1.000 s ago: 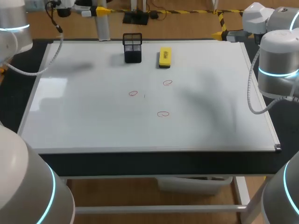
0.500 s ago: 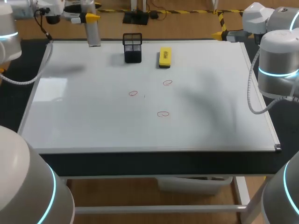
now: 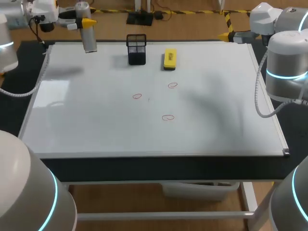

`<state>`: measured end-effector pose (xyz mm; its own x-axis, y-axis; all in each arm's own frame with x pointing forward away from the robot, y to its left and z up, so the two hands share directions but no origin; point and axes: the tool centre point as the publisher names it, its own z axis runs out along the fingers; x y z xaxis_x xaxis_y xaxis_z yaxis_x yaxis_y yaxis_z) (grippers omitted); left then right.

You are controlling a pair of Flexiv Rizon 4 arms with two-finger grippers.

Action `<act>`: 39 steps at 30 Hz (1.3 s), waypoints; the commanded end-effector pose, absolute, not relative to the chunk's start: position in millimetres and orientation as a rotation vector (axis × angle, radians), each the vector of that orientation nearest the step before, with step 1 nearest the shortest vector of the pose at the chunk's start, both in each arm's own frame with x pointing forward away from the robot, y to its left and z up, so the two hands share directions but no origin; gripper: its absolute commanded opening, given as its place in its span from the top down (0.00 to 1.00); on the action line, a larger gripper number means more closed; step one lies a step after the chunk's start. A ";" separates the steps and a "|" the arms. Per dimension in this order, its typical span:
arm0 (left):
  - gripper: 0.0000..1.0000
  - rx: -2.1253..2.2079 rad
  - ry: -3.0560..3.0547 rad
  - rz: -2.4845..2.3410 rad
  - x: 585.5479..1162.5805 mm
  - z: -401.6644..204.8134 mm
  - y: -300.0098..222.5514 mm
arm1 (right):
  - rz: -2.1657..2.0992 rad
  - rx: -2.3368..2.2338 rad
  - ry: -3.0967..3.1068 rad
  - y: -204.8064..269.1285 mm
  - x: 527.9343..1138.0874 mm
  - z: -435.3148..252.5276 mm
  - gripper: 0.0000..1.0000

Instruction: Pick up the inspection probe, press it on each red-marked spot on the whiteboard one by one, put down the probe, pick up the eraser, and wipe off all the red marks.

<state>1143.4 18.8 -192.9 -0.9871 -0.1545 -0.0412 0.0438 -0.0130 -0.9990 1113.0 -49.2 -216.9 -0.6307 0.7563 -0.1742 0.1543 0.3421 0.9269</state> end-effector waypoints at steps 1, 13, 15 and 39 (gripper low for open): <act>1.00 -0.240 2.045 -2.078 1137.5 -196.0 21.8 | 1.291 0.793 2.010 -49.3 1113.6 -216.6 0.00; 1.00 -0.256 2.066 -2.072 1142.3 -203.2 31.0 | 1.291 0.793 2.010 -49.3 1113.6 -216.6 0.00; 1.00 -0.262 2.066 -2.056 1142.9 -203.0 32.5 | 1.291 0.793 2.010 -49.3 1113.6 -216.6 0.00; 1.00 -0.272 2.073 -2.019 1143.5 -202.5 35.9 | 1.291 0.793 2.010 -49.3 1113.6 -216.6 0.00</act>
<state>1145.6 36.7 -204.5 -0.9570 -0.2878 -0.0363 0.0293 0.0287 -0.9992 1113.0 -49.2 -216.9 -0.6306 0.7563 -0.1742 0.1543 0.3421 0.9269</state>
